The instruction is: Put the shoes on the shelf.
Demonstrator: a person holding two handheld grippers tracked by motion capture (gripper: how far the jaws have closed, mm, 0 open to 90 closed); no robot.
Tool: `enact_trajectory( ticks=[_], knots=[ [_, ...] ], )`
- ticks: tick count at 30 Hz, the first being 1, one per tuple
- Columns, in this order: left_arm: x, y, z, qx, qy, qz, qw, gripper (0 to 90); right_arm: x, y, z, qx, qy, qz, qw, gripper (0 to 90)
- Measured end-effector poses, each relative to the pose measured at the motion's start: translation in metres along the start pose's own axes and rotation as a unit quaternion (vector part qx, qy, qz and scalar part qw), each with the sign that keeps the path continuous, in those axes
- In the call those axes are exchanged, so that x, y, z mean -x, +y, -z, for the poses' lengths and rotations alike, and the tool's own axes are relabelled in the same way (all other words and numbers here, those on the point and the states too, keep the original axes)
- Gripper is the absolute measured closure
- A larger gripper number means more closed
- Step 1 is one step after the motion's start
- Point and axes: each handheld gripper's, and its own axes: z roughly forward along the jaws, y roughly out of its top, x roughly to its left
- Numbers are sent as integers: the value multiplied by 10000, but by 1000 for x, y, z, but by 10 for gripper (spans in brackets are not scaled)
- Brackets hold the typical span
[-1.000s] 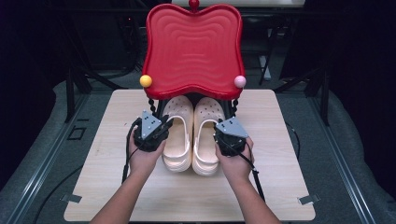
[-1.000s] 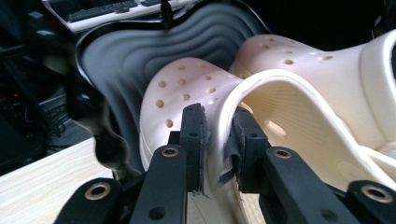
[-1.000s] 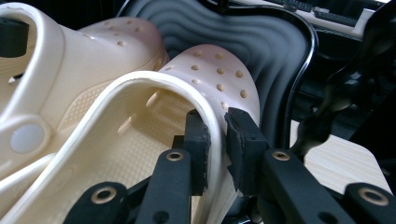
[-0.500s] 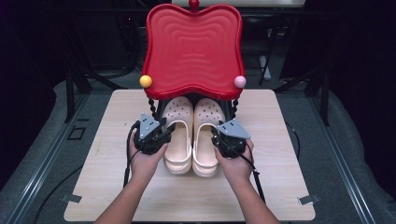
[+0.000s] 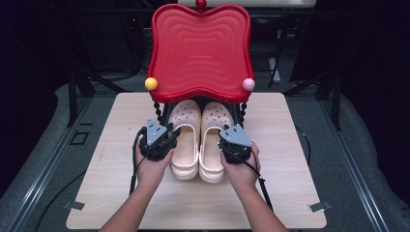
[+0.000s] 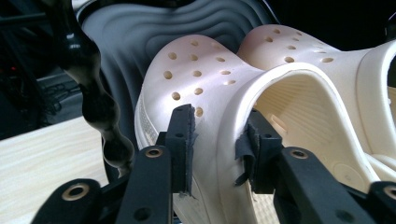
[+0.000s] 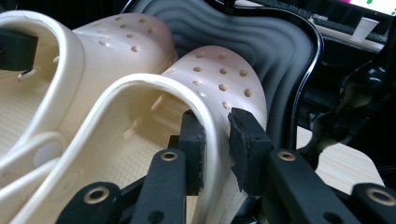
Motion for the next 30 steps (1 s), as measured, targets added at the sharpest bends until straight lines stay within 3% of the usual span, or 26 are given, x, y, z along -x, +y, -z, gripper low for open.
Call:
enact_trajectory(
  ticks=[5, 9, 19, 23, 30],
  knots=[
    [-2, 3, -5, 29, 74, -3, 10000, 691, -4, 2, -4, 89, -115, 12, 9999, 759],
    [-5, 10, -11, 60, 94, -3, 9999, 691, 0, 7, -11, 154, -168, -61, 9997, 758],
    [-13, 18, -25, 126, 156, -39, 9998, 685, 7, 20, -28, 143, -217, 24, 9997, 746],
    [-11, 14, -24, 117, 160, -83, 9998, 660, 8, 17, -28, 22, -144, 7, 9999, 715],
    [-10, 15, -23, 110, 109, 32, 9999, 604, 9, 16, -24, 10, 62, -152, 9999, 642]
  ],
)
